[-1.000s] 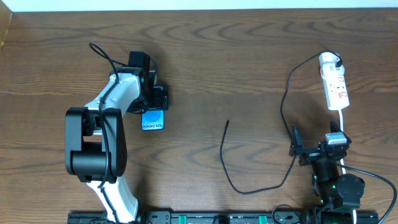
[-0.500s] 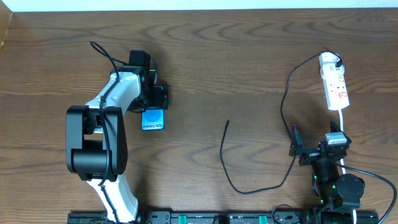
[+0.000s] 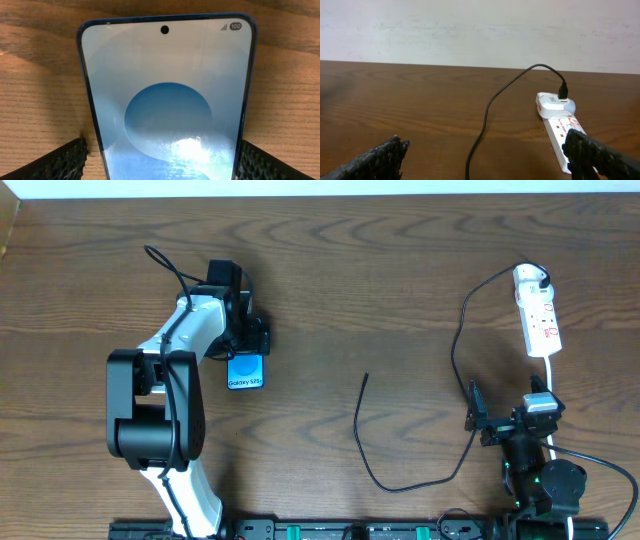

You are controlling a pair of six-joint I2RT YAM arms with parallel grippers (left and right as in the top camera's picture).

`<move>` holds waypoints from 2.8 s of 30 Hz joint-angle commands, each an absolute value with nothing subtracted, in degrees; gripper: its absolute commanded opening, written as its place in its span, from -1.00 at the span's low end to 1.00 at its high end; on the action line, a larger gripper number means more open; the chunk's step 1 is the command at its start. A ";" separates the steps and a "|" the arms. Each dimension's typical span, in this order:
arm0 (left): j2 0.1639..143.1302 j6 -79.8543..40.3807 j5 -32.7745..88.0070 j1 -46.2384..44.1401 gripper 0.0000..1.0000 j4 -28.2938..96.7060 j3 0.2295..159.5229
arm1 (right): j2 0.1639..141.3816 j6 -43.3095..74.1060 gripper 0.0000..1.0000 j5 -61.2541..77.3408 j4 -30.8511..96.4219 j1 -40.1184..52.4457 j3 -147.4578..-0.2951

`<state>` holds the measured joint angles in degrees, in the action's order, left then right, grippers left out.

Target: Plug charger to phone and switch on socket

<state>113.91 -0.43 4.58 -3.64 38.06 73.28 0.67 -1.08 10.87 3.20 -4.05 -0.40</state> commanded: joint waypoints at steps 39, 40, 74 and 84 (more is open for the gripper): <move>117.51 -4.14 8.56 -3.60 0.55 37.80 72.42 | 0.27 -1.76 0.98 10.87 3.44 -3.66 -0.32; 117.51 -4.12 8.56 -3.60 0.49 37.80 72.42 | 0.27 -1.76 0.99 10.87 3.44 -3.66 -0.32; 117.58 -4.12 8.32 -3.60 0.86 41.06 72.42 | 0.27 -1.76 0.99 10.87 3.44 -3.66 -0.32; 120.64 -4.16 6.83 -3.60 0.86 41.06 72.42 | 0.27 -1.76 0.99 10.87 3.44 -3.66 -0.32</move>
